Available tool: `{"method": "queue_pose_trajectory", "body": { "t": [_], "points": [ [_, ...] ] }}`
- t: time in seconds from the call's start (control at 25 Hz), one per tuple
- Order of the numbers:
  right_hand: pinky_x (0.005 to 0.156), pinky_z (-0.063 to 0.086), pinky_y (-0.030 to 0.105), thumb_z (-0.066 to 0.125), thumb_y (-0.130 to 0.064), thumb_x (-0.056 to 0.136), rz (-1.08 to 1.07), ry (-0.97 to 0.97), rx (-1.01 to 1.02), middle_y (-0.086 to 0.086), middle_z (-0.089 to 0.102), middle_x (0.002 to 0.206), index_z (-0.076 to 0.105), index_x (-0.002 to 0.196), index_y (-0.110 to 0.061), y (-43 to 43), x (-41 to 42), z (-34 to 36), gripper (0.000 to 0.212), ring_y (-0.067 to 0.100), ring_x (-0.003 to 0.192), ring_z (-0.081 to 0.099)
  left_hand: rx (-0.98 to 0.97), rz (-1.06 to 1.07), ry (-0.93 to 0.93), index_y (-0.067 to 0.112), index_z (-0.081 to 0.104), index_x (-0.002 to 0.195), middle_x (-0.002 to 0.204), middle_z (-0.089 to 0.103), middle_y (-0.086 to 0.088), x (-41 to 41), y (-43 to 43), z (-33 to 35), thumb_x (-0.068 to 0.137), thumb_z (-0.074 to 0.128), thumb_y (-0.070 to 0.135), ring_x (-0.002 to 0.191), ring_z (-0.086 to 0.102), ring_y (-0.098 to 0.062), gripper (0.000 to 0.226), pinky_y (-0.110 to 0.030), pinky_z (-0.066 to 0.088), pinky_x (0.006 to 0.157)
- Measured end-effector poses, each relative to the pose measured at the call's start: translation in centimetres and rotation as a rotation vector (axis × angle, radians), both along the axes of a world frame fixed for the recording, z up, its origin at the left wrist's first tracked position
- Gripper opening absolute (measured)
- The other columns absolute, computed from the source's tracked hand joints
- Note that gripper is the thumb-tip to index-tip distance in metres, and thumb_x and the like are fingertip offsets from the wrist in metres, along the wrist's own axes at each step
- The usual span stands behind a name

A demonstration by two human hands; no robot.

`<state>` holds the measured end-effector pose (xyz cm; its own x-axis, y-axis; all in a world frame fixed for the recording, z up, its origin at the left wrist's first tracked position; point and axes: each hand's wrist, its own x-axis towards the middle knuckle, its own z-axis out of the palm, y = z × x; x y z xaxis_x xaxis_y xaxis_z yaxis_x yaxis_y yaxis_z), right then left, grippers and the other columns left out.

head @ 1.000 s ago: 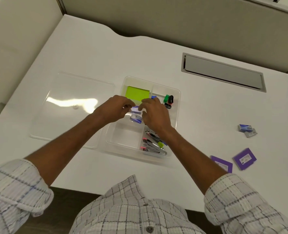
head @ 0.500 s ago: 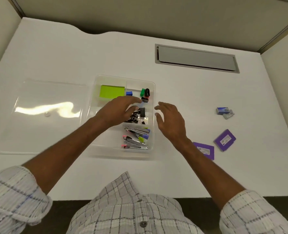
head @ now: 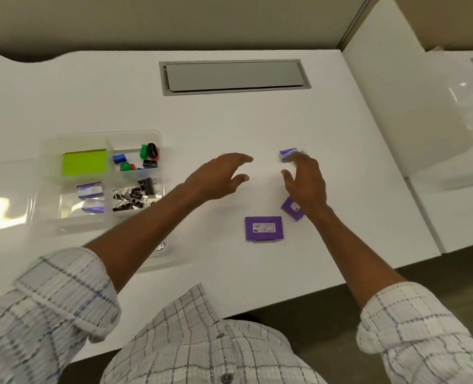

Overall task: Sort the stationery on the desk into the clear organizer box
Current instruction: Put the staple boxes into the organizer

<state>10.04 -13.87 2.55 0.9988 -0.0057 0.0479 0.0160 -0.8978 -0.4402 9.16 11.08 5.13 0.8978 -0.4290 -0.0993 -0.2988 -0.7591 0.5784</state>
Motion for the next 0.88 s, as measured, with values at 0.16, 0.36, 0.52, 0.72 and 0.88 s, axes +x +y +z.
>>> {"method": "queue_pose_trajectory", "body": {
  "t": [0.16, 0.36, 0.52, 0.72, 0.88],
  "points": [
    [0.102, 0.046, 0.038, 0.064, -0.042, 0.092, -0.013, 0.127, -0.052, 0.001, 0.041, 0.153, 0.042, 0.145, -0.019, -4.3, 2.7, -1.0, 0.062, 0.020, 0.142, 0.036, 0.107, -0.033, 0.045, 0.022, 0.038, 0.150, 0.157, 0.039, 0.000, 3.1, -5.9, -1.3, 0.100, 0.053, 0.033, 0.143, 0.039, -0.019, 0.053, -0.037, 0.035, 0.116],
    [0.109, 0.041, 0.039, 0.065, -0.050, 0.090, 0.046, 0.207, -0.053, 0.003, 0.029, 0.161, 0.031, 0.153, -0.024, -6.5, 5.4, -2.6, 0.077, 0.022, 0.148, 0.026, 0.242, -0.062, 0.046, 0.021, 0.035, 0.152, 0.163, 0.028, -0.002, 6.6, -10.1, -3.2, 0.099, 0.057, 0.027, 0.148, 0.031, -0.024, 0.058, -0.041, 0.034, 0.117],
    [0.113, 0.038, 0.039, 0.064, -0.046, 0.091, 0.103, 0.227, -0.040, 0.002, 0.025, 0.162, 0.038, 0.150, -0.026, -7.3, 6.0, -3.8, 0.067, 0.021, 0.150, 0.023, 0.203, -0.028, 0.064, 0.020, 0.031, 0.154, 0.163, 0.027, -0.003, 8.4, -13.0, -4.5, 0.100, 0.054, 0.026, 0.146, 0.035, -0.025, 0.059, -0.041, 0.035, 0.116],
    [0.112, 0.037, 0.034, 0.061, -0.041, 0.095, 0.151, 0.190, 0.018, 0.005, 0.042, 0.154, 0.046, 0.143, -0.019, -7.9, 5.9, -4.5, 0.055, 0.022, 0.141, 0.039, 0.129, 0.057, 0.002, 0.015, 0.052, 0.129, 0.129, 0.061, -0.010, 8.5, -15.9, -5.6, 0.094, 0.062, 0.023, 0.118, 0.057, -0.029, 0.037, -0.039, 0.051, 0.093],
    [0.100, 0.041, 0.027, 0.066, -0.039, 0.092, 0.127, 0.110, 0.117, 0.005, 0.061, 0.134, 0.058, 0.130, -0.016, -8.3, 5.5, -4.4, 0.046, 0.022, 0.121, 0.055, 0.007, 0.144, 0.010, 0.011, 0.055, 0.115, 0.111, 0.065, -0.009, 7.7, -16.3, -5.9, 0.095, 0.062, 0.029, 0.099, 0.061, -0.026, 0.027, -0.041, 0.055, 0.083]
  ]
}}
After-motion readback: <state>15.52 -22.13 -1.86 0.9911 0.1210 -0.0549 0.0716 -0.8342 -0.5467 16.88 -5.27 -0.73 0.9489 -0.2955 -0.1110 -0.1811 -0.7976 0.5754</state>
